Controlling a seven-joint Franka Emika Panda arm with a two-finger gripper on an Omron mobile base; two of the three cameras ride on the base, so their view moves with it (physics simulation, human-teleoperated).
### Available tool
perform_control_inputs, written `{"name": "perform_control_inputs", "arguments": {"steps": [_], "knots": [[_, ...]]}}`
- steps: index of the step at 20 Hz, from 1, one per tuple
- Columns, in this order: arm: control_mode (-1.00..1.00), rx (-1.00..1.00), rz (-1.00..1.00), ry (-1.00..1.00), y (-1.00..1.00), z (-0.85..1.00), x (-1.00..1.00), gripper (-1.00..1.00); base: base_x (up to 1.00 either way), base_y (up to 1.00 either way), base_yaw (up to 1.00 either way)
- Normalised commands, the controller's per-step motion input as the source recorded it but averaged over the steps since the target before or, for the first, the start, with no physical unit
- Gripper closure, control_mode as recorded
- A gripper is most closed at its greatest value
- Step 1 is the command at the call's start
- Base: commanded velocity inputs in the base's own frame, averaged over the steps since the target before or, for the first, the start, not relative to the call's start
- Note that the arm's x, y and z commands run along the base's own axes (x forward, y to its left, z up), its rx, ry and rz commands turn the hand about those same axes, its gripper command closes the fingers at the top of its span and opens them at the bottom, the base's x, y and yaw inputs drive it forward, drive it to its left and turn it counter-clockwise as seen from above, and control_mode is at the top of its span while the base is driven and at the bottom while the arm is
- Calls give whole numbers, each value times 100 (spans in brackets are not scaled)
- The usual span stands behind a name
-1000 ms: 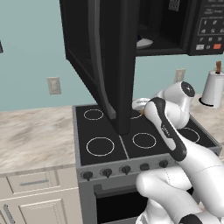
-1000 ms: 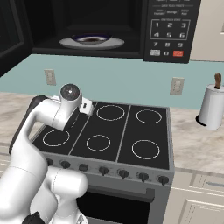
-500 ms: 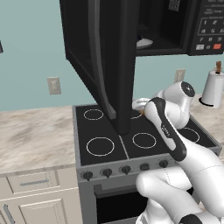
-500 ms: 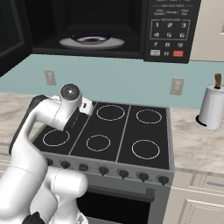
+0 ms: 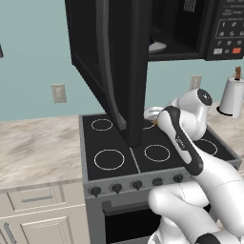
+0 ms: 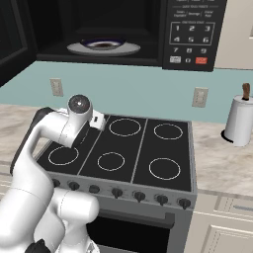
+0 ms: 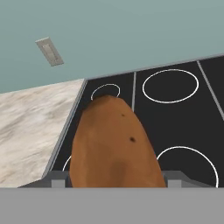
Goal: Retrieve the reheated potato from the microwave, then place the potato, cheese, and condiment on the cutting board.
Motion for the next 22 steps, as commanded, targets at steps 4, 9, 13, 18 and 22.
{"name": "perform_control_inputs", "arguments": {"steps": [4, 9, 13, 18, 22], "knots": [[100, 0, 0, 0, 0, 0, 0, 100, 0, 0, 0], [100, 0, 0, 0, 0, 0, 0, 100, -2, 0, 0], [100, 0, 0, 0, 0, 0, 0, 100, -29, 0, 1], [100, 0, 0, 0, 0, 0, 0, 100, -55, -4, 0], [100, 0, 0, 0, 0, 0, 0, 100, -47, -7, 0]]}}
